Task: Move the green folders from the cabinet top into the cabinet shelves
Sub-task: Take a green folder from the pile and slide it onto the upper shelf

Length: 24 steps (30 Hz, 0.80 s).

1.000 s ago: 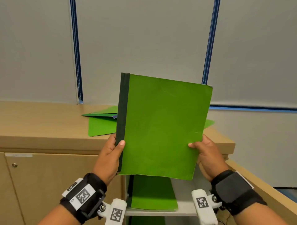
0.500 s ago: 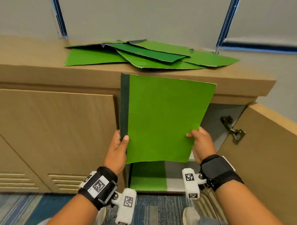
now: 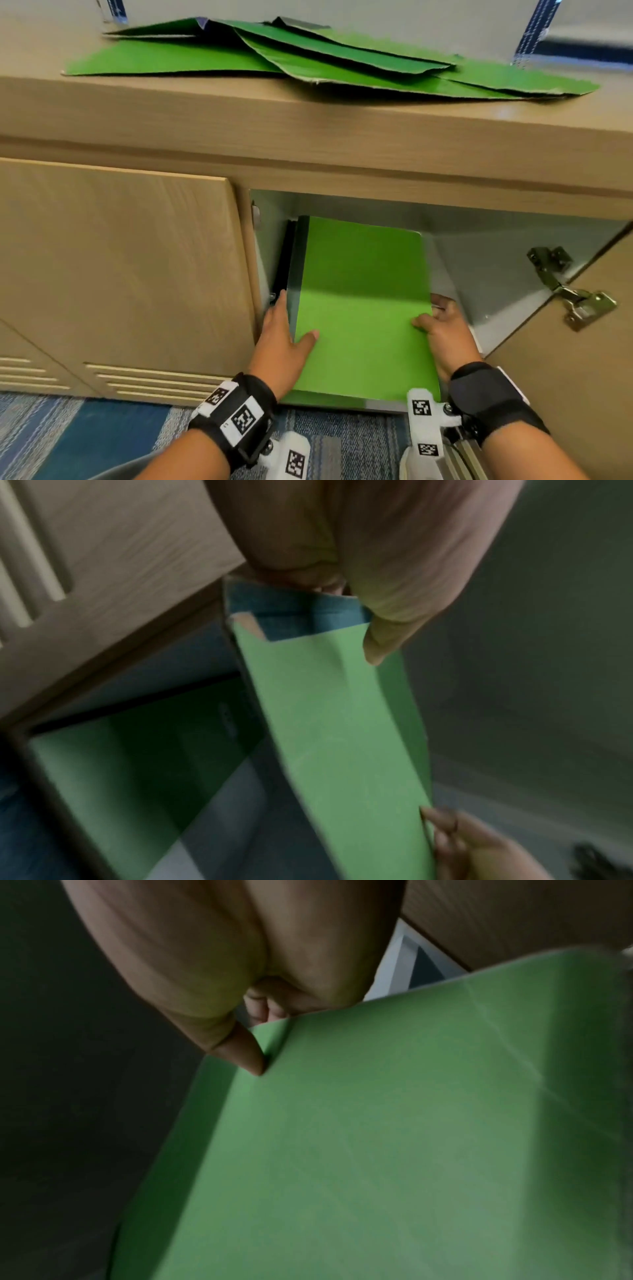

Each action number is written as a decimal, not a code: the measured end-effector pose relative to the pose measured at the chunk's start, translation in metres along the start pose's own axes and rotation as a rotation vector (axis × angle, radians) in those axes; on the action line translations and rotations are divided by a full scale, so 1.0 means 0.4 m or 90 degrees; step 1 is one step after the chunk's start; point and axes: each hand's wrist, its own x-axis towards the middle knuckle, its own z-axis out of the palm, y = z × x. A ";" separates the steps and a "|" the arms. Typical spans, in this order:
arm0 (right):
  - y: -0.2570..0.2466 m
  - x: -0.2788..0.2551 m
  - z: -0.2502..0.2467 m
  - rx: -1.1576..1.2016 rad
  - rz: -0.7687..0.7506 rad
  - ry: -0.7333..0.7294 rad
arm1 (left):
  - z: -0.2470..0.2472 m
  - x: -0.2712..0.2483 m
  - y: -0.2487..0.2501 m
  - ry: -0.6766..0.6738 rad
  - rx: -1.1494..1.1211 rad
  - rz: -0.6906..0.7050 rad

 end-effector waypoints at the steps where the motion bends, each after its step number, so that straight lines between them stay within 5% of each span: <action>1: -0.004 0.011 0.005 -0.011 -0.003 0.007 | -0.001 0.001 0.005 0.001 0.087 0.039; 5: -0.019 0.045 0.030 -0.033 -0.008 -0.037 | -0.006 -0.001 0.021 -0.147 0.472 0.186; 9: -0.004 0.061 0.050 -0.119 -0.017 -0.116 | 0.002 0.007 -0.017 -0.279 0.574 0.189; 18: -0.025 0.048 0.052 -0.621 -0.062 -0.319 | 0.012 0.052 -0.038 -0.241 0.602 0.186; 24: -0.035 0.016 0.072 -0.712 -0.066 -0.343 | 0.011 0.053 -0.026 -0.211 0.568 0.182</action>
